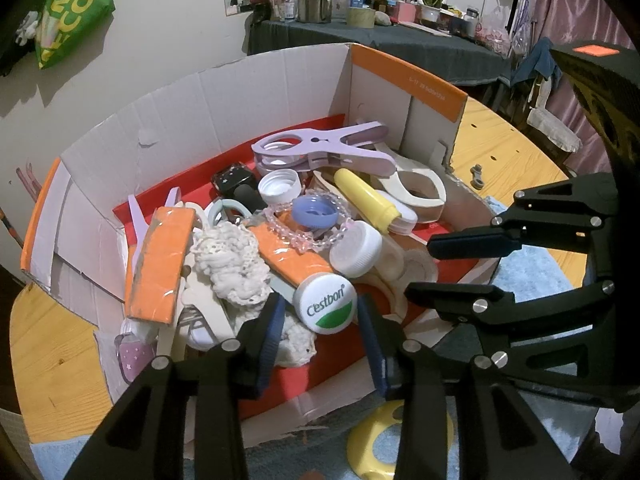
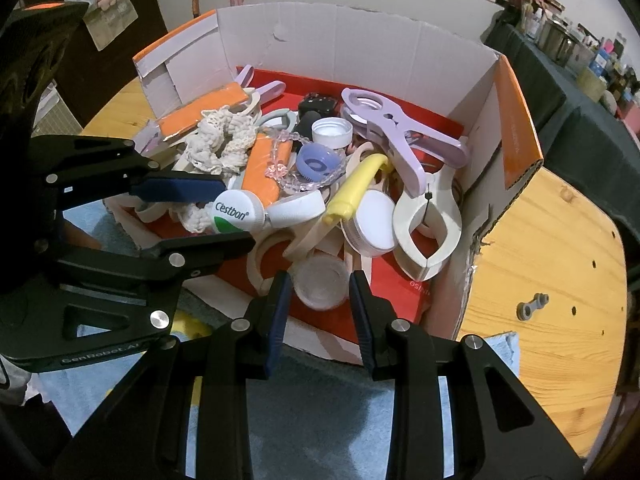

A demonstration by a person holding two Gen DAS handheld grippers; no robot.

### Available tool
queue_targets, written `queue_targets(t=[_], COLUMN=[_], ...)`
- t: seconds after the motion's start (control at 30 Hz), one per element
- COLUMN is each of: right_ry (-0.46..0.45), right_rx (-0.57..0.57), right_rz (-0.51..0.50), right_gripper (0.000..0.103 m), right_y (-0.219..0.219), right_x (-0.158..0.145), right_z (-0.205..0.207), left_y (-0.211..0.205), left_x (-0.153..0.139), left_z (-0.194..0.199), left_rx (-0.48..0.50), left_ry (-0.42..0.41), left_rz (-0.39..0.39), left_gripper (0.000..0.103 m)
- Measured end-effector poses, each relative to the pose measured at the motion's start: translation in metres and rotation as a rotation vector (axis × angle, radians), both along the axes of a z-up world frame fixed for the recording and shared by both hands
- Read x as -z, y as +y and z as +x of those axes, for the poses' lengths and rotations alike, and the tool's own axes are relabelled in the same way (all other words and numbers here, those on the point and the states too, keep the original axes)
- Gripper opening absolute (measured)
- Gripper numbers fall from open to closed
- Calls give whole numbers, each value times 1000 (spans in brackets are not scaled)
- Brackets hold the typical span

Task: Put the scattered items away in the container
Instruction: 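Lower caps into the box and open both grippers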

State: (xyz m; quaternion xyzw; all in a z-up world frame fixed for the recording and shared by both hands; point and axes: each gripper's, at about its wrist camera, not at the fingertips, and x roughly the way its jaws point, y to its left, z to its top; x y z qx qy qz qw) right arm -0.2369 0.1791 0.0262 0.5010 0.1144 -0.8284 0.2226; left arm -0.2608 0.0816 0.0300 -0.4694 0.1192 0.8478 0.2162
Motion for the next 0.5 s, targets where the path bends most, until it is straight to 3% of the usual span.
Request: queue_targets(t=[0.5], right_ry=[20], right_rx=[-2], right_rz=[15], right_gripper=[29], right_y=[0], right_x=[-7], right_z=[5], left_y=[1], left_x=[-1], left_z=[1], left_rx=[7], left_ry=[-3], left_rz=[8], left_gripper=[44])
